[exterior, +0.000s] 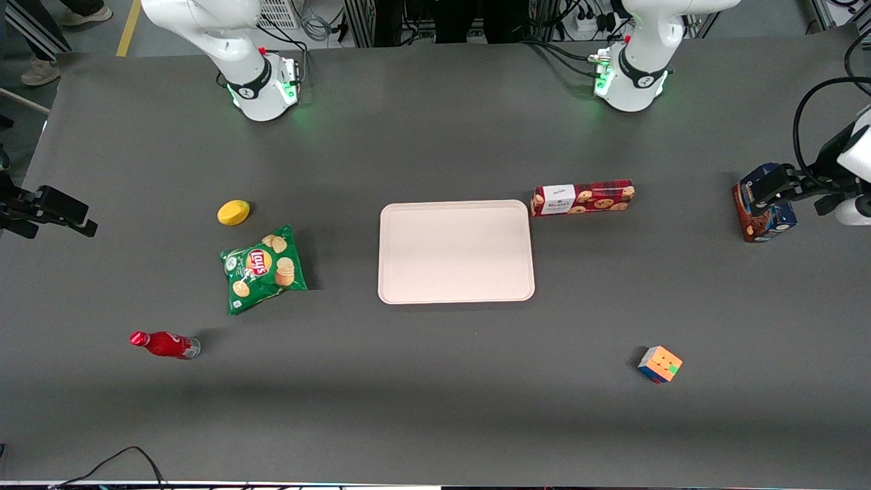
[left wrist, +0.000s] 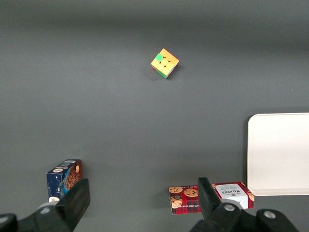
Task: Place red cookie box on tray
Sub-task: 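Move the left gripper from rest toward the red tartan cookie box, then lower the open left gripper over the red cookie box's end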
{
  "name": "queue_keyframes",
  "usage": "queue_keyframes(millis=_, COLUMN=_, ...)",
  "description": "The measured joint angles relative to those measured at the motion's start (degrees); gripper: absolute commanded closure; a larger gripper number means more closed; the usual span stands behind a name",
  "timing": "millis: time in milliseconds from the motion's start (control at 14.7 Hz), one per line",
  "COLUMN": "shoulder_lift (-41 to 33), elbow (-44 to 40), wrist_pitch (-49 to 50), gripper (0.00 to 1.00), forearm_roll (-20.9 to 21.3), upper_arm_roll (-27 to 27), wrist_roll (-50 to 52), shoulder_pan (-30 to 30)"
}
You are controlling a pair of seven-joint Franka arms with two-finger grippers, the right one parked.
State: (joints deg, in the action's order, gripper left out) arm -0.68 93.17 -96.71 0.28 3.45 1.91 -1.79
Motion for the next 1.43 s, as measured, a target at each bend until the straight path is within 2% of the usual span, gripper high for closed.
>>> queue_keyframes(millis=747, shoulder_lift=-0.6, elbow=1.1, wrist_pitch=6.4, gripper=0.00, forearm_roll=-0.1, upper_arm_roll=0.7, wrist_roll=0.0, shoulder_pan=0.1)
queue_keyframes(millis=1086, shoulder_lift=-8.4, elbow=14.5, wrist_pitch=3.7, gripper=0.00, forearm_roll=-0.6, upper_arm_roll=5.4, wrist_roll=3.5, shoulder_pan=0.4)
queue_keyframes(millis=1425, shoulder_lift=-18.8, elbow=32.1, wrist_pitch=-4.1, gripper=0.00, forearm_roll=-3.8, upper_arm_roll=9.0, wrist_roll=4.8, shoulder_pan=0.5)
